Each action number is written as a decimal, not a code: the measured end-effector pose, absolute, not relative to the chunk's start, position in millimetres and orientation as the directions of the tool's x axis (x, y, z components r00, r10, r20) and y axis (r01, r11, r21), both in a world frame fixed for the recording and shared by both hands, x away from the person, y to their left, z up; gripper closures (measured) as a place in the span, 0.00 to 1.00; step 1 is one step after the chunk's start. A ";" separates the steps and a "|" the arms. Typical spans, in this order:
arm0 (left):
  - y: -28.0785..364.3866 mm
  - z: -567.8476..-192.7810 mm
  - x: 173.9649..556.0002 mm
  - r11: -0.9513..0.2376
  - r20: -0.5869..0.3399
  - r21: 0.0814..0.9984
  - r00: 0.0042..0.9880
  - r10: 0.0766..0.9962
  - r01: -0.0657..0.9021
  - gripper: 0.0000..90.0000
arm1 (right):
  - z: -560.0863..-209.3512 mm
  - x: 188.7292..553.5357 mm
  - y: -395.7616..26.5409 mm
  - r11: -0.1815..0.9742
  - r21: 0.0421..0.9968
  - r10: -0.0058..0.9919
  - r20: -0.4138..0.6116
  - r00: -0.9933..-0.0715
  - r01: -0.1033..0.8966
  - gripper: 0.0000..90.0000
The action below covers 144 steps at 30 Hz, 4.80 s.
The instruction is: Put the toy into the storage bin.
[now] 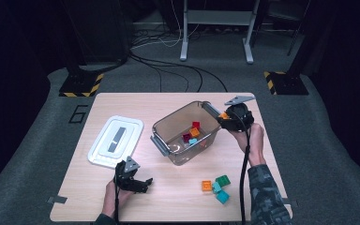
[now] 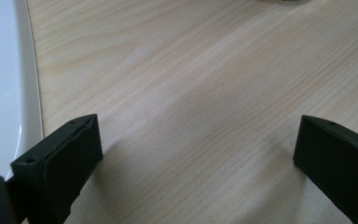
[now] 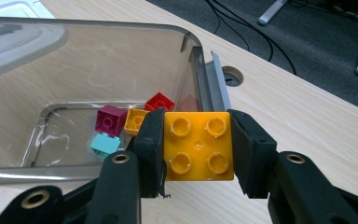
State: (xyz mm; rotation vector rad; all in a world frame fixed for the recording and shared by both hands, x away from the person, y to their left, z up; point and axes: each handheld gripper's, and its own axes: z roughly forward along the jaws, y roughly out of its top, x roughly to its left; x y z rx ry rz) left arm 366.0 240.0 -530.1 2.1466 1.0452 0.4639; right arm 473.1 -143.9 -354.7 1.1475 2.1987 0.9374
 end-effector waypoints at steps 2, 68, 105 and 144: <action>240.6 -529.6 366.5 -0.442 0.017 0.714 0.617 0.787 0.544 0.00 | -355.0 476.5 -140.0 0.416 0.755 0.838 -0.102 -0.536 0.507 0.65; 240.6 -529.4 366.7 -0.437 0.009 0.709 0.613 0.790 0.553 0.00 | -449.8 388.7 -178.9 0.346 0.716 0.874 -0.011 -0.485 0.606 0.01; 240.2 -529.9 366.9 -0.436 0.011 0.713 0.613 0.790 0.549 0.00 | -501.0 361.1 -165.7 0.346 0.658 0.873 0.034 -0.486 0.669 0.03; 239.9 -530.2 366.5 -0.431 0.007 0.717 0.611 0.791 0.549 0.00 | -505.3 360.3 -183.7 0.342 0.591 0.899 0.021 -0.438 0.731 0.23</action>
